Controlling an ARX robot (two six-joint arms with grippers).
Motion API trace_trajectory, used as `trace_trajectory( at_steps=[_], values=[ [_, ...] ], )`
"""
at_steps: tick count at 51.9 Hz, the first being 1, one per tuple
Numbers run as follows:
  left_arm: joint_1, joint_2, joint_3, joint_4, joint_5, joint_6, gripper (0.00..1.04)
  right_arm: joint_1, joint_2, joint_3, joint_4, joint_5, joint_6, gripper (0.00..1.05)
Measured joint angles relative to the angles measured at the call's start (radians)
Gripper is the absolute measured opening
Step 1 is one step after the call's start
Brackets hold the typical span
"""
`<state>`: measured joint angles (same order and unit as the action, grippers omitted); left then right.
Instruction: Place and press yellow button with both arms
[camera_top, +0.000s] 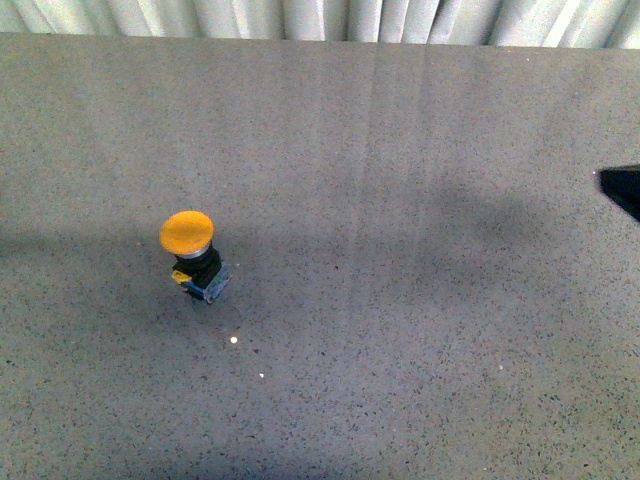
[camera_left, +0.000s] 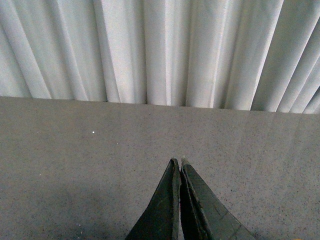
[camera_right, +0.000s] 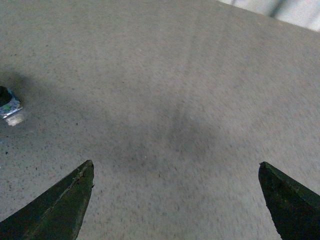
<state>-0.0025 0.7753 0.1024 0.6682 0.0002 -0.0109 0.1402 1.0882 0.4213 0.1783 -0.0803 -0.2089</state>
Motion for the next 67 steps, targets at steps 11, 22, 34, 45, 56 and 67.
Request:
trace_trajectory(
  at_steps=[11,22,34,45,56,67],
  values=[
    [0.000,-0.114,-0.040,-0.077,0.000,0.000,0.01,0.153,0.369,0.189,0.114,-0.040,-0.146,0.96],
    [0.000,-0.184,-0.090,-0.089,0.000,0.000,0.01,0.298,0.545,0.347,0.136,-0.080,-0.243,0.96],
    [0.000,-0.326,-0.090,-0.220,0.000,0.001,0.01,0.386,0.689,0.460,0.142,-0.133,-0.273,0.64],
    [0.000,-0.436,-0.090,-0.327,0.000,0.001,0.01,0.403,0.784,0.540,0.141,-0.167,-0.212,0.22],
    [0.000,-0.505,-0.090,-0.396,0.000,0.001,0.01,0.411,0.822,0.587,0.131,-0.223,-0.133,0.01],
    [0.000,-0.566,-0.090,-0.457,0.000,0.001,0.01,0.419,0.874,0.636,0.105,-0.244,-0.087,0.01]
  ],
)
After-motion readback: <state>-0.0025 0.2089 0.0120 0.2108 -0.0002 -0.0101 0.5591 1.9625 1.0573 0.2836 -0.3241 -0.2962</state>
